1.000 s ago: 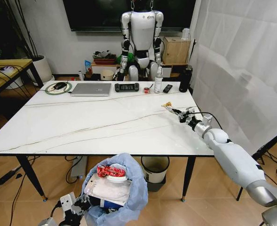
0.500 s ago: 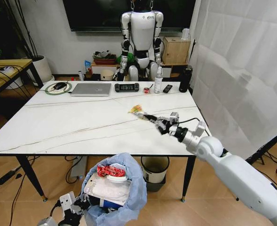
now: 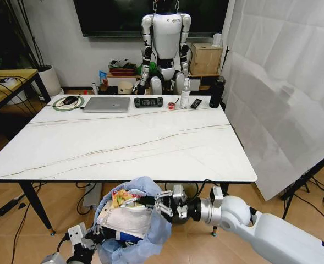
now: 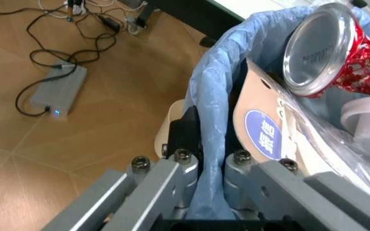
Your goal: Pick up the trash bin and place the trash from the table into it.
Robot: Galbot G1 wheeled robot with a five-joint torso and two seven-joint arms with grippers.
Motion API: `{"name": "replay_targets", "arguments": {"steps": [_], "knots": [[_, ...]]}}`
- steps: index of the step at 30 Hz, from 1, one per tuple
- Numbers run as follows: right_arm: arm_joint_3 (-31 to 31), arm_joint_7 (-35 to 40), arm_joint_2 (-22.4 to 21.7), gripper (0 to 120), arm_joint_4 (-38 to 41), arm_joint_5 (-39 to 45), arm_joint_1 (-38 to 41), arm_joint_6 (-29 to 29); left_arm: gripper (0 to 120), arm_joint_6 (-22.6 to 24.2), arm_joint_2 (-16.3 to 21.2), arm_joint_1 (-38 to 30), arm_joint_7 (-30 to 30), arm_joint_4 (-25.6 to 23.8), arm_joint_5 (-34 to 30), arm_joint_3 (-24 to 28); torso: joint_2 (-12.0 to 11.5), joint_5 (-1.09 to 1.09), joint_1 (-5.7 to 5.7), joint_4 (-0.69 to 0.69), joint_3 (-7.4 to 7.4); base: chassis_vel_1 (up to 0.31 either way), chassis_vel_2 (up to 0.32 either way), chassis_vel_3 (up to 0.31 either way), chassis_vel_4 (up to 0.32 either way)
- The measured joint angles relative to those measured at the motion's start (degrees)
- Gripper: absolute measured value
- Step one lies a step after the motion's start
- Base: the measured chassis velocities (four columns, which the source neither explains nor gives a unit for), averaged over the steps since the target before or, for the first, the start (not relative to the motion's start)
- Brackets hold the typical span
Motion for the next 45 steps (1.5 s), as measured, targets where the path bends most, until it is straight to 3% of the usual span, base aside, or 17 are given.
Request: {"name": "replay_targets", "arguments": {"steps": [6, 12, 16, 20, 21, 22, 25, 26, 28, 32, 33, 39, 41, 45], "knots": [[-0.63, 0.46, 1.33, 0, -1.75, -1.12, 0.51, 0.07, 0, 0.1, -0.2, -0.11, -0.04, 0.11, 0.01, 0.33, 0.0, 0.0, 0.0, 0.0, 0.0, 0.0, 0.0, 0.0, 0.0], [-0.11, 0.47, 1.74, 18, -2.91, -1.75, 0.52, 0.16, 0, 0.18, -0.1, -0.16, -0.08, 0.11, -0.05, 0.47, -0.01, 0.0, 0.01, 0.0, 0.0, 0.0, 0.0, 0.0, 0.0], [1.29, 0.48, 1.62, 38, -3.18, -1.38, 0.52, 0.16, 0, 0.28, 0.23, -0.36, -0.14, 0.44, -0.27, 0.51, -0.01, 0.0, 0.01, 0.0, 0.0, 0.0, 0.0, 0.0, 0.0], [3.42, 0.35, 1.26, 46, -3.26, -0.03, 0.27, -0.25, 0, 0.29, 0.41, -0.38, -0.13, 0.63, -0.26, 0.57, -0.01, 0.01, 0.01, 0.01, 0.0, 0.0, 0.0, 0.0, 0.0], [5.5, 0.31, 0.97, 52, -3.26, 1.17, -0.37, -0.85, 0, 0.29, 0.55, -0.38, -0.1, 0.75, -0.18, 0.6, -0.01, 0.0, 0.01, 0.01, 0.0, 0.0, 0.0, 0.0, 0.0], [13.91, 1.85, -0.37, 65, -2.89, 4.22, -4.75, -2.22, 0, 0.2, 1.06, -0.26, 0.02, 0.93, 0.02, 0.64, -0.01, 0.01, 0.01, 0.02, 0.0, 0.0, 0.0, 0.0, 0.0], [24.06, 2.67, -0.96, 78, -3.76, 3.73, -11.35, 0.44, 0, 0.07, 1.94, -0.16, 0.09, 1.05, 0.06, 0.62, -0.01, 0.03, 0.01, 0.01, 0.0, 0.0, 0.0, 0.0, 0.0], [24.06, 2.67, -0.96, 78, -3.76, 3.73, -11.35, 0.44, 0, 0.07, 1.94, -0.16, 0.09, 1.05, 0.06, 0.62, -0.01, 0.03, 0.01, 0.01, 0.0, 0.0, 0.0, 0.0, 0.0], [34.44, 2.55, -0.35, 86, -4.22, 1.9, -19.02, 2.41, 0, -0.11, 2.77, -0.1, 0.26, 1.3, 0.15, 0.33, -0.01, 0.01, 0.01, 0.01, 0.0, 0.0, 0.0, 0.0, 0.0], [49.2, 3.59, 2.85, 98, -3.76, -0.43, -32.04, 3.01, 0, -0.44, 4.47, -0.03, 1.37, 2.13, 0.99, 0.16, -0.01, 0.02, 0.01, -0.02, 0.0, 0.0, 0.0, 0.0, 0.0], [49.2, 3.59, 2.85, 98, -3.76, -0.43, -32.04, 3.01, 0, -0.44, 4.47, -0.03, 1.37, 2.13, 0.99, 0.16, -0.01, 0.02, 0.01, -0.02, 0.0, 0.0, 0.0, 0.0, 0.0], [65.58, 3.72, 11.81, 100, -2.1, -5.3, -46.94, 4.15, 0, -1.08, 7.8, -0.65, 1.28, 3.58, 1.03, 0.73, -0.01, -0.01, 0.0, -0.01, 0.0, 0.0, 0.0, 0.0, 0.0], [67.18, 3.79, 13.35, 100, -2.08, -5.97, -48.17, 4.51, 0, -1.37, 8.34, -0.73, 1.14, 3.86, 1.19, 0.87, -0.01, 0.0, 0.0, -0.01, 0.0, 0.0, 0.0, 0.0, 0.0], [72.71, 4.01, 23.61, 100, -2.56, -9.29, -53.14, 6.32, 0, -3.2, 11.37, -1.37, 0.89, 6.29, 2.02, 1.22, 0.0, 0.02, 0.0, -0.01, -0.01, 0.0, 0.0, 0.0, 0.0]]}}
